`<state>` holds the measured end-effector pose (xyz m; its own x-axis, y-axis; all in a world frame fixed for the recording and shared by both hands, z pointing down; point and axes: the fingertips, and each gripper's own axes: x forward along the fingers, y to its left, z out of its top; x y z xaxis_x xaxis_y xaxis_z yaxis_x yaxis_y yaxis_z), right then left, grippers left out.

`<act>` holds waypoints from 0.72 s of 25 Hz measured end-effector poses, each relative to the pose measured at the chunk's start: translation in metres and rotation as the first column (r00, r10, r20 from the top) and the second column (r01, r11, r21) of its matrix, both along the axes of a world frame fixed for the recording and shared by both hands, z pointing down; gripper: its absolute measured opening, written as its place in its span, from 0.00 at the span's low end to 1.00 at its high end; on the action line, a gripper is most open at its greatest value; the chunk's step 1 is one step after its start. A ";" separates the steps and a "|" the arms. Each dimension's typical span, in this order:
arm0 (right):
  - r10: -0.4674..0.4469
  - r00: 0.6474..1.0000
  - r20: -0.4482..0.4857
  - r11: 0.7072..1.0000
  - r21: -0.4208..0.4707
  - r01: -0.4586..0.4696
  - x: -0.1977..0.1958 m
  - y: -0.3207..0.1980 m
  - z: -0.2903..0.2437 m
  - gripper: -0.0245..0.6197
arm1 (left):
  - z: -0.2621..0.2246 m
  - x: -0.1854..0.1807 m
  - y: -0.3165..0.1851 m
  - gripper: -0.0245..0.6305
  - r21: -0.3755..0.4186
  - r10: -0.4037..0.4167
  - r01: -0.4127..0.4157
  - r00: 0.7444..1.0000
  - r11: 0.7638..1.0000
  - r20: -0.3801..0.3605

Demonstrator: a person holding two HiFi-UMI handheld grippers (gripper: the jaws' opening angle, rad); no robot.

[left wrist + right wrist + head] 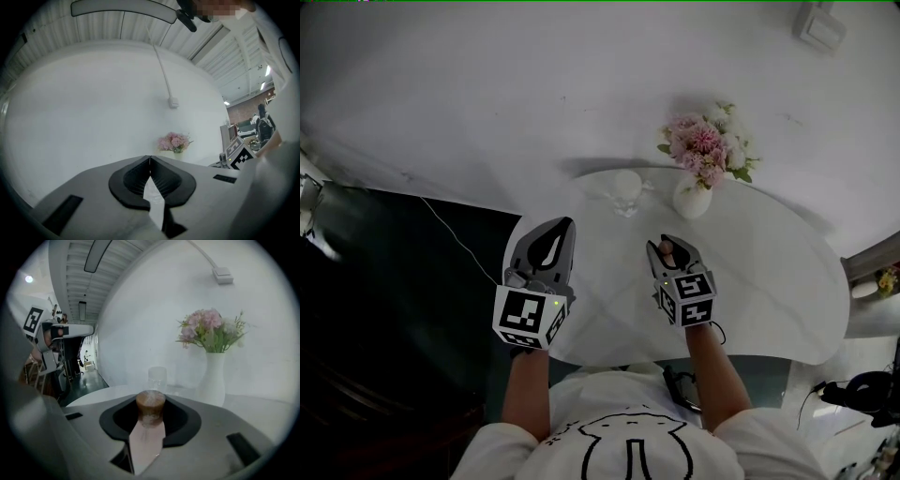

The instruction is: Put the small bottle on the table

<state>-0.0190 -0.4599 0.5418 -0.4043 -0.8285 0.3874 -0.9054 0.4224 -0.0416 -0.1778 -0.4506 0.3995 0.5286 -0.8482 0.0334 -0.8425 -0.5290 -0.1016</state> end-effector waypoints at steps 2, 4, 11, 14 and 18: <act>0.006 1.000 0.005 1.000 -0.018 -0.006 -0.003 -0.004 0.009 0.22 | 0.003 -0.003 -0.002 0.04 -0.005 0.006 -0.006 1.000 1.000 -0.004; 0.009 1.000 0.008 0.999 -0.034 -0.008 -0.006 -0.008 0.018 0.22 | 0.005 -0.006 -0.004 0.04 -0.011 0.009 -0.009 1.000 1.000 -0.003; -0.001 1.000 -0.008 0.998 -0.066 0.001 -0.017 -0.023 0.040 0.22 | 0.013 -0.016 -0.010 0.04 -0.025 0.005 -0.005 1.000 1.000 -0.006; -0.003 1.000 -0.010 0.997 -0.077 0.002 -0.020 -0.027 0.047 0.22 | 0.015 -0.019 -0.010 0.04 -0.026 0.007 -0.007 1.000 1.000 0.000; -0.013 1.000 -0.021 0.996 -0.087 0.011 -0.024 -0.030 0.054 0.22 | 0.016 -0.026 -0.012 0.04 -0.024 0.002 -0.002 1.000 1.000 0.005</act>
